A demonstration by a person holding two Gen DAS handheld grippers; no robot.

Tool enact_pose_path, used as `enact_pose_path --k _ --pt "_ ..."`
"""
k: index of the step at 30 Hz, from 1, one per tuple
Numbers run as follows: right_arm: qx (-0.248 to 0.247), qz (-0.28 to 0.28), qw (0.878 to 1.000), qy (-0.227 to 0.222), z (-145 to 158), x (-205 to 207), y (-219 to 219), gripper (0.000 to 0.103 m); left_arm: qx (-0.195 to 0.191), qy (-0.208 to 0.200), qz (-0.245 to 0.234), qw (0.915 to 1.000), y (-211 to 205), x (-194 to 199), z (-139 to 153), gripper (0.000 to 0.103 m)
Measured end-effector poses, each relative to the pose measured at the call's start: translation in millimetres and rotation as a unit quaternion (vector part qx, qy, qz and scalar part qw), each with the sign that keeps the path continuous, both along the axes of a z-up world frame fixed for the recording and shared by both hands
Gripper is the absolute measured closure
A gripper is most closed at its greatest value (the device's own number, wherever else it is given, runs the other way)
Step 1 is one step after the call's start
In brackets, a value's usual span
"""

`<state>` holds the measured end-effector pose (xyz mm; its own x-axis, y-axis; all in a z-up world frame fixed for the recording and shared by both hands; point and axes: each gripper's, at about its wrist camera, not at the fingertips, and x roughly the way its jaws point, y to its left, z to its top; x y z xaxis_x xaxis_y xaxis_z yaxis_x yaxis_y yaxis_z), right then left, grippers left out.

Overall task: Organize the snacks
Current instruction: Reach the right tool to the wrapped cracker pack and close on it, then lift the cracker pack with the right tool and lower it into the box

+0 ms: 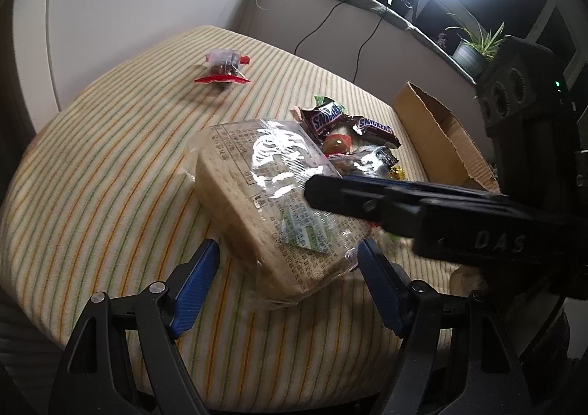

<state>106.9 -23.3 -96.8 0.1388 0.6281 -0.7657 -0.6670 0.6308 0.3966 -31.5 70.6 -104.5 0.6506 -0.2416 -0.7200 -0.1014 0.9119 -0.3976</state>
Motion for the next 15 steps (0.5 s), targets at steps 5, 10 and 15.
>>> enact_pose_path --k 5,10,15 --pt "0.006 0.007 1.000 0.016 -3.7 1.9 1.8 0.054 -0.001 -0.001 -0.005 1.0000 -1.7 2.3 -1.1 0.027" --pt "0.014 0.009 0.999 0.028 -3.5 2.3 1.9 0.054 0.007 -0.003 -0.004 1.0000 -4.8 4.1 1.1 0.027" --pt "0.017 0.012 0.999 0.024 0.3 -1.8 1.5 0.054 0.018 -0.012 0.002 0.9998 -4.9 4.2 8.8 0.027"
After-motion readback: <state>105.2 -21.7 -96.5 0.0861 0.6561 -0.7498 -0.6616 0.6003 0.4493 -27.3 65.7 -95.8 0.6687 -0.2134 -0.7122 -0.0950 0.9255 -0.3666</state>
